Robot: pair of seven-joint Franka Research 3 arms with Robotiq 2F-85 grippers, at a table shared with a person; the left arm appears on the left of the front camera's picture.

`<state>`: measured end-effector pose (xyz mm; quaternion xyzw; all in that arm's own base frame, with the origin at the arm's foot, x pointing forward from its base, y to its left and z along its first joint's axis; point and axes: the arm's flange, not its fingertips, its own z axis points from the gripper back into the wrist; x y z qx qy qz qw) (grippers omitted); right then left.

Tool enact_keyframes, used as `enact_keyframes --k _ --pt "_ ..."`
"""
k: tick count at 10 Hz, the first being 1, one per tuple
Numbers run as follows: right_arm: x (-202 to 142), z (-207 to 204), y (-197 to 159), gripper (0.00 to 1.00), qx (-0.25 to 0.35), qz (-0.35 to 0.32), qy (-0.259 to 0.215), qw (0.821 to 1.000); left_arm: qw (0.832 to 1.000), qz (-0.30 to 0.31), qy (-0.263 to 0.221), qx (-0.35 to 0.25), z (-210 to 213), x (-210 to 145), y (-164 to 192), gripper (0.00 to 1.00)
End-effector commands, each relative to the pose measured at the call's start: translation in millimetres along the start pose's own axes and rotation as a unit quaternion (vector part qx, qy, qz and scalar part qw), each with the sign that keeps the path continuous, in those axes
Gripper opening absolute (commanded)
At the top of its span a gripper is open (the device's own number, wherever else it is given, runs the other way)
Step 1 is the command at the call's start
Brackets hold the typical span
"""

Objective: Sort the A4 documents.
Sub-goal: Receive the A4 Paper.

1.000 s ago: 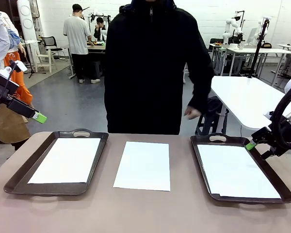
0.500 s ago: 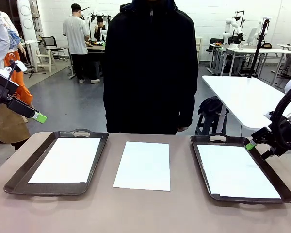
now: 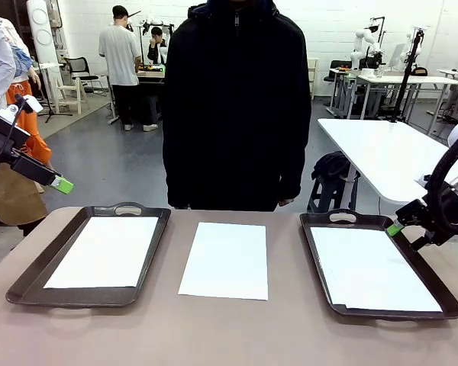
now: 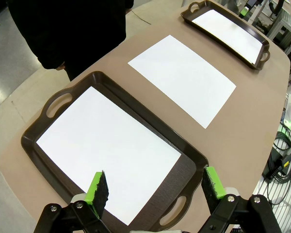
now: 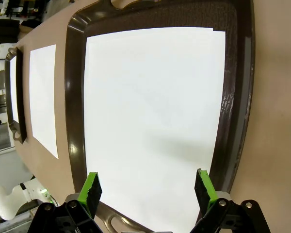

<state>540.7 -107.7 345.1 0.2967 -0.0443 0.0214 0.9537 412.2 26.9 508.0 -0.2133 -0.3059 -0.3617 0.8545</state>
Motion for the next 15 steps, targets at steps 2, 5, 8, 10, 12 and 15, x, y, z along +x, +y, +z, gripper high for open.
enact_keyframes --k 2,5,8,10,12,15 --pt "1.3 16.7 60.2 1.0 0.024 0.087 -0.031 0.995 1.0 -0.006 0.005 0.003 0.1 -1.5 -0.4 1.0" --pt "14.3 29.7 119.7 1.0 0.058 0.188 -0.017 0.98 1.0 -0.006 0.005 0.003 0.1 -1.5 -0.4 1.0" --pt "21.0 43.1 171.4 1.0 0.078 0.296 0.013 0.952 1.0 -0.006 0.005 0.003 0.1 -1.5 -0.4 1.0" --pt "4.1 62.5 205.0 1.0 0.064 0.388 0.012 0.919 1.0 -0.006 0.005 0.003 0.1 -1.5 -0.4 1.0" --pt "-10.0 78.0 222.6 1.0 0.055 0.428 -0.007 0.902 1.0 -0.006 0.005 0.003 0.1 -1.5 -0.4 1.0" --pt "-21.2 85.1 229.8 1.0 0.056 0.445 -0.026 0.893 1.0 -0.006 0.005 0.003 0.1 -1.5 -0.4 1.0"
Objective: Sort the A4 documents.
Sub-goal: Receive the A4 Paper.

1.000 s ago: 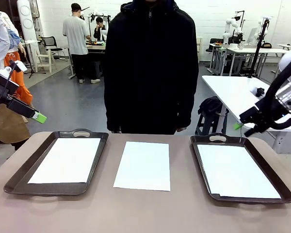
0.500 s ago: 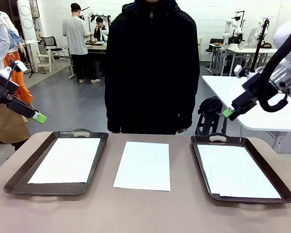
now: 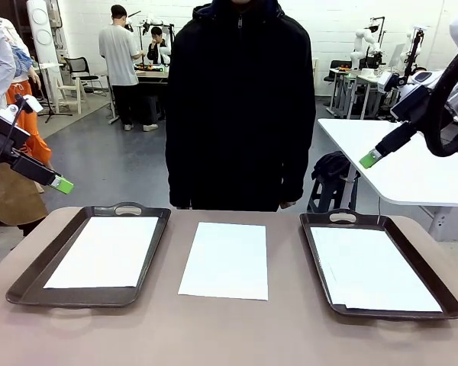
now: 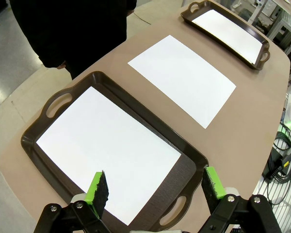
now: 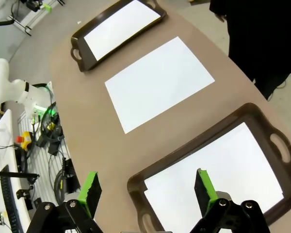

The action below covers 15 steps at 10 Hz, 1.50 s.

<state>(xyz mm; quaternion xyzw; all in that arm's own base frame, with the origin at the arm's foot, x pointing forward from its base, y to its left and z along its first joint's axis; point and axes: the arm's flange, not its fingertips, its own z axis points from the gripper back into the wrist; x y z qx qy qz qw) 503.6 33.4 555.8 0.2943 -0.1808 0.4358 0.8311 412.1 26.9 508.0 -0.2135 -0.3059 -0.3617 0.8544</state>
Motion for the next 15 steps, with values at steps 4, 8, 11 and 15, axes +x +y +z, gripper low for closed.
enact_keyframes --k 4,8,11,15 --pt "-18.7 -6.1 8.8 1.0 0.009 0.016 -0.028 0.999 1.0 -0.006 0.005 0.003 0.1 -1.5 -0.4 1.0" --pt "-25.8 0.7 15.1 1.0 0.011 0.021 -0.038 0.999 1.0 -0.006 0.005 0.003 0.1 -1.5 -0.4 1.0" --pt "-20.6 6.4 13.2 1.0 0.004 0.012 -0.024 1.0 1.0 -0.006 0.005 0.003 0.1 -1.5 -0.4 1.0" --pt "-20.6 6.4 13.2 1.0 0.004 0.012 -0.024 1.0 1.0 -0.006 0.005 0.003 0.1 -1.5 -0.4 1.0"
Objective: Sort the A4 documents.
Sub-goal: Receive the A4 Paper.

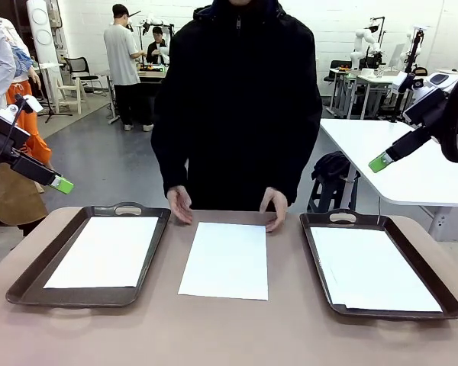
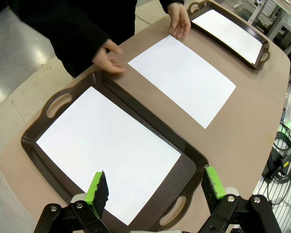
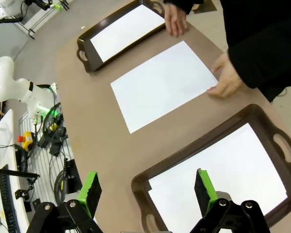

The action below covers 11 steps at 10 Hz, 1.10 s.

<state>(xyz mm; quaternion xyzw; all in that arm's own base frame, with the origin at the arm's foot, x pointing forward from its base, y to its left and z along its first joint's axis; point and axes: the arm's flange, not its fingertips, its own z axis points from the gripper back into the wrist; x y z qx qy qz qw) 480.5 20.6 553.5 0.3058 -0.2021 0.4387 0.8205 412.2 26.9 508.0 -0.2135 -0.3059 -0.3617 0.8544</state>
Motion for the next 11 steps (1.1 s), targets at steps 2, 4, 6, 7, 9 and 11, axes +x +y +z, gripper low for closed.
enact_keyframes --k 2,4,6,7,9,11 --pt "1.3 -1.2 0.5 1.0 0.0 0.001 0.0 1.0 1.0 -0.006 0.005 0.003 0.1 -1.5 -0.4 1.0" --pt "1.3 -1.2 0.5 1.0 0.0 0.001 0.0 1.0 1.0 -0.006 0.005 0.003 0.1 -1.5 -0.4 1.0" --pt "1.3 -1.2 0.5 1.0 0.0 0.001 0.0 1.0 1.0 -0.006 0.005 0.003 0.1 -1.5 -0.4 1.0" --pt "1.3 -1.2 0.5 1.0 0.0 0.001 0.0 1.0 1.0 -0.006 0.005 0.003 0.1 -1.5 -0.4 1.0" --pt "1.3 -1.2 0.5 1.0 0.0 0.001 0.0 1.0 1.0 -0.006 0.005 0.003 0.1 -1.5 -0.4 1.0" --pt "1.3 -1.2 0.5 1.0 0.0 0.001 0.0 1.0 1.0 -0.006 0.005 0.003 0.1 -1.5 -0.4 1.0"
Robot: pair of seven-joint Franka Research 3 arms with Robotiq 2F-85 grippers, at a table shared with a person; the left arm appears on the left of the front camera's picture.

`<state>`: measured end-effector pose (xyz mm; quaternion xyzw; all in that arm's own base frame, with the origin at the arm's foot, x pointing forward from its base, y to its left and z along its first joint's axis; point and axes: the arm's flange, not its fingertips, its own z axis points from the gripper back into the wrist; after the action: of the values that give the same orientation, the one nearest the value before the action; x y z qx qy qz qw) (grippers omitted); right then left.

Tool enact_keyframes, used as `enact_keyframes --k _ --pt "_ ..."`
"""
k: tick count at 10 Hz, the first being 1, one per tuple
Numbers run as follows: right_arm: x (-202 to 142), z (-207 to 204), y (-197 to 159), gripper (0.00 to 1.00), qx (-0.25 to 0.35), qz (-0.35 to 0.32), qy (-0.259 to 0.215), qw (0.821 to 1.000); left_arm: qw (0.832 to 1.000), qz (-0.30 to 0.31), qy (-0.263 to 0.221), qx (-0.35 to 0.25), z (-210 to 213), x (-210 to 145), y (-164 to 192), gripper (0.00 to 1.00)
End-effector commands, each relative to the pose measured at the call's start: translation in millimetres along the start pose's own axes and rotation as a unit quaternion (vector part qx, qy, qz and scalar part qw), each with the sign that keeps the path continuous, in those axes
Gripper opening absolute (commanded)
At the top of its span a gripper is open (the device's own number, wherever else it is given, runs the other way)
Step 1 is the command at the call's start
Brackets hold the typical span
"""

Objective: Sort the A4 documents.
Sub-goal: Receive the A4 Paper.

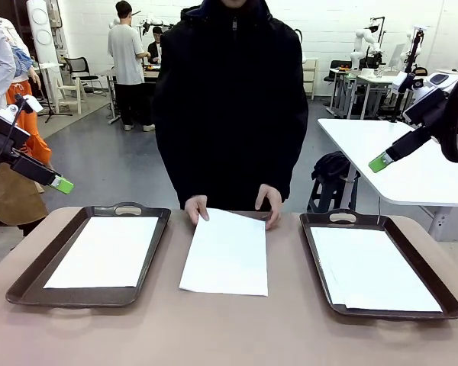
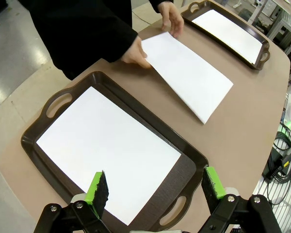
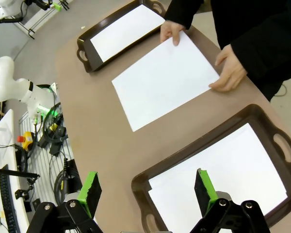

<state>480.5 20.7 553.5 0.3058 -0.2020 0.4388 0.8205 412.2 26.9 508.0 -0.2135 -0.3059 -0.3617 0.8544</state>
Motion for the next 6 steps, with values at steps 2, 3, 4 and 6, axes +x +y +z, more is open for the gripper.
enact_keyframes --k 2,3,4,6 --pt "1.3 -1.1 0.5 1.0 0.0 0.001 0.0 1.0 1.0 -0.006 0.005 0.003 0.1 -1.5 -0.4 1.0" --pt "1.3 -1.1 0.5 1.0 0.0 0.001 0.0 1.0 1.0 -0.006 0.005 0.003 0.1 -1.5 -0.4 1.0" --pt "1.3 -1.1 0.5 1.0 0.0 0.001 0.0 1.0 1.0 -0.006 0.005 0.003 0.1 -1.5 -0.4 1.0" --pt "1.3 -1.1 0.5 1.0 0.0 0.001 0.0 1.0 1.0 -0.006 0.005 0.003 0.1 -1.5 -0.4 1.0"
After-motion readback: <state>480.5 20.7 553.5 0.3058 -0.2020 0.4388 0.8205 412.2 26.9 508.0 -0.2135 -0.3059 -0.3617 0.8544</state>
